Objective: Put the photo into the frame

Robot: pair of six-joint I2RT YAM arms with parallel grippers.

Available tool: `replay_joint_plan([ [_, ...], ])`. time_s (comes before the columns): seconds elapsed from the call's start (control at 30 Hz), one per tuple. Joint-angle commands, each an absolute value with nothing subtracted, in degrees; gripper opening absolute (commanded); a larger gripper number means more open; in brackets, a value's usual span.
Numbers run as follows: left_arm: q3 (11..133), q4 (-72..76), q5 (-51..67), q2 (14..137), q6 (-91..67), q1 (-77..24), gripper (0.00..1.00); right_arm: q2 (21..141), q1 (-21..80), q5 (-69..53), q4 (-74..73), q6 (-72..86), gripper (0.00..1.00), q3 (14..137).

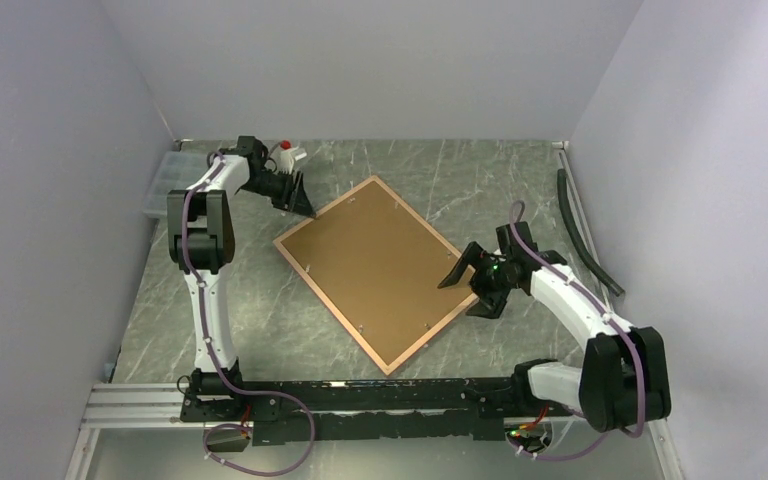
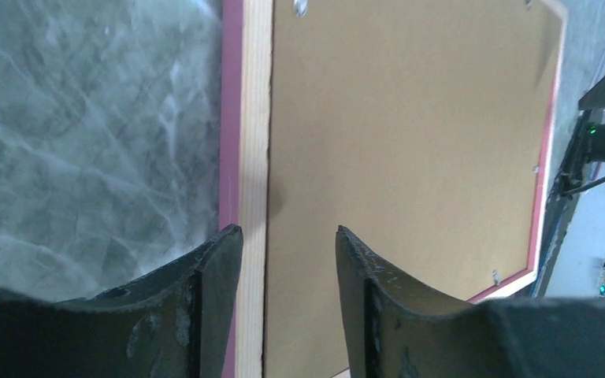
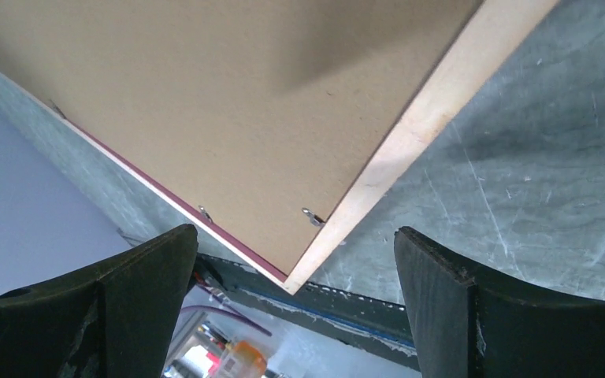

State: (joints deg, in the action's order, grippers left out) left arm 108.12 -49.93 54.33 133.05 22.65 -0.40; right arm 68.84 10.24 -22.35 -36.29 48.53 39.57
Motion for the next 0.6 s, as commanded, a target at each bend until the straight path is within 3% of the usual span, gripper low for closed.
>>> replay_joint_plan([
  [0.0, 106.1, -48.56, 50.31, 133.31, 25.3, 0.38, 0.5, 70.56, 10.63, -25.45, -32.62, 50.88, 1.0, 37.39],
  [0.3, 99.81, -49.12, 45.38, 131.95, 30.11, -2.95, 0.47, 79.99, 10.73, -25.74, -24.23, 50.8, 1.0, 39.71],
  [0.57, 88.9, -52.92, 44.47, 126.28, 34.77, -6.02, 0.35, 85.75, 9.33, -20.31, -28.16, 45.5, 1.0, 49.6],
])
